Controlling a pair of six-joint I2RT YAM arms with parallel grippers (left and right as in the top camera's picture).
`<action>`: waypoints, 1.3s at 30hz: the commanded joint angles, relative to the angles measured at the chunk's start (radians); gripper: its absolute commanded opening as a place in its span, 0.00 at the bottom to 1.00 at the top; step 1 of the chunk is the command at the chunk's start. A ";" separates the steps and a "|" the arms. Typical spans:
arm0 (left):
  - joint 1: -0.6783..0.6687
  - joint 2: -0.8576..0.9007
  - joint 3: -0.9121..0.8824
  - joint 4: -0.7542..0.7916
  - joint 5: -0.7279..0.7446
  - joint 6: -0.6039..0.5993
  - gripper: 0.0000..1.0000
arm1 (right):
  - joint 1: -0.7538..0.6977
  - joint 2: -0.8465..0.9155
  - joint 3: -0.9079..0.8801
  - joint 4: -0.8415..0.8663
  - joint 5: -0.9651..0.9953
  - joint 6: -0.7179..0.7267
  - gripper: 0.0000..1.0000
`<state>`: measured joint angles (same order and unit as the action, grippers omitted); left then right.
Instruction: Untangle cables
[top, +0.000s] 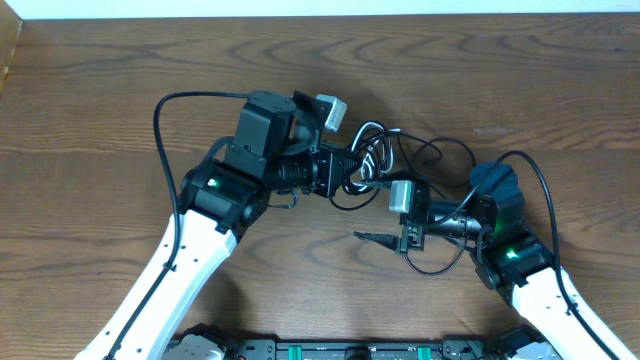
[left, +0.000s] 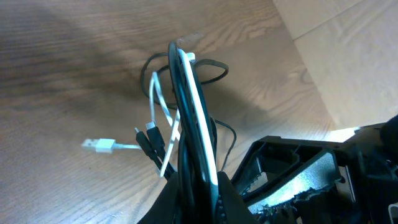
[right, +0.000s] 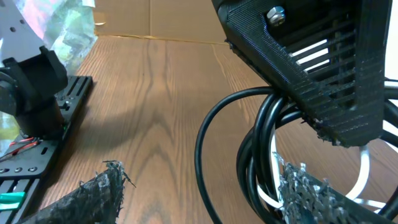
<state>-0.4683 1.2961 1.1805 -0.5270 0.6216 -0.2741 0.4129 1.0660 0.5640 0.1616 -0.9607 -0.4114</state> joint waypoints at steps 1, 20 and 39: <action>-0.017 -0.002 0.026 0.010 -0.017 -0.009 0.08 | 0.008 0.006 0.014 0.003 0.014 -0.016 0.77; -0.086 -0.002 0.026 0.013 -0.065 -0.008 0.08 | 0.008 0.008 0.014 -0.019 0.077 -0.016 0.01; -0.085 -0.002 0.026 -0.055 -0.306 -0.008 0.84 | 0.005 0.008 0.014 -0.023 0.190 0.079 0.01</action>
<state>-0.5571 1.2961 1.1805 -0.5648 0.4236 -0.2893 0.4164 1.0733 0.5686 0.1352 -0.8219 -0.3893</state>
